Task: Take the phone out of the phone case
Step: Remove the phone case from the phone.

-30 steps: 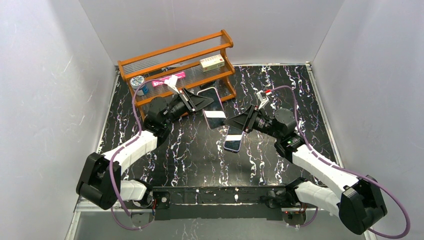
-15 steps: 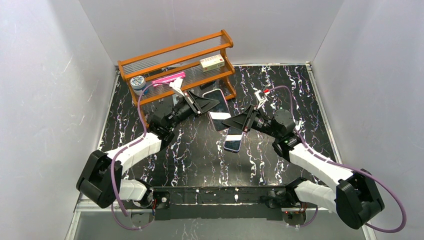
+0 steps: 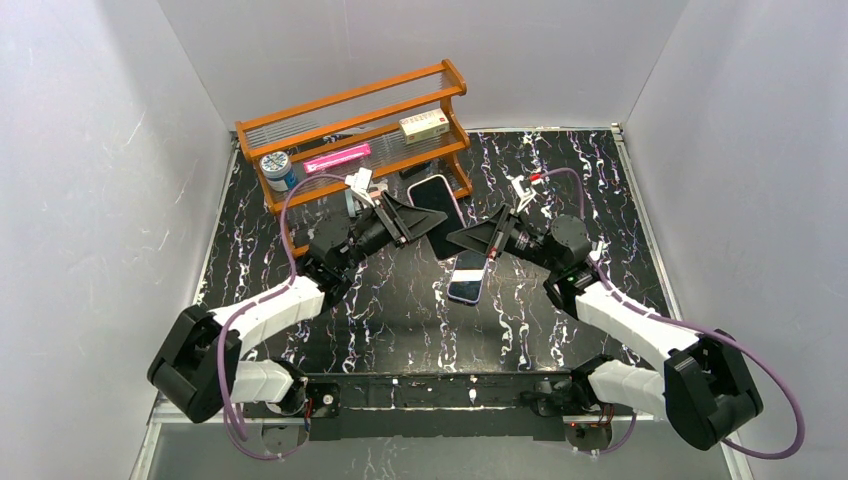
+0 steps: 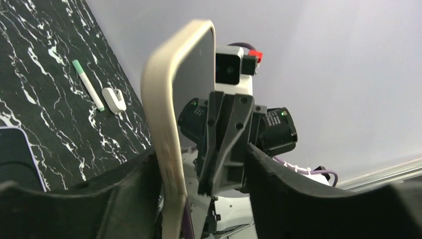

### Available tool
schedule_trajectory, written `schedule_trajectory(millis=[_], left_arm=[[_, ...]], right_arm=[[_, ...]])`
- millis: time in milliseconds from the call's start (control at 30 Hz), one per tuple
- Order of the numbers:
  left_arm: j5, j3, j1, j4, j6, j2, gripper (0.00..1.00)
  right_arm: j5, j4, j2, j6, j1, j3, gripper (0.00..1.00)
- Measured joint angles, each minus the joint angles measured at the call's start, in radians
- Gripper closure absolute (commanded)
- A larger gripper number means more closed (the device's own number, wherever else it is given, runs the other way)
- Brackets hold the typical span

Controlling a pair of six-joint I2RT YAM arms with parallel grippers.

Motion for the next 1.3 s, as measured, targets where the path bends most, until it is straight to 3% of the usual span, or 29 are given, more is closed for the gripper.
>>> schedule_trajectory(millis=[133, 367, 1300], left_arm=[[-0.010, -0.024, -0.003, -0.029, 0.026, -0.048, 0.34], [-0.029, -0.071, 0.010, -0.069, 0.069, -0.142, 0.34], [0.021, -0.084, -0.022, -0.126, 0.136, -0.119, 0.35]], right_arm=[[0.024, -0.014, -0.017, 0.001, -0.018, 0.000, 0.99], [0.047, -0.015, -0.061, 0.006, -0.033, 0.014, 0.99], [0.074, 0.003, -0.056, 0.050, -0.038, 0.048, 0.99]])
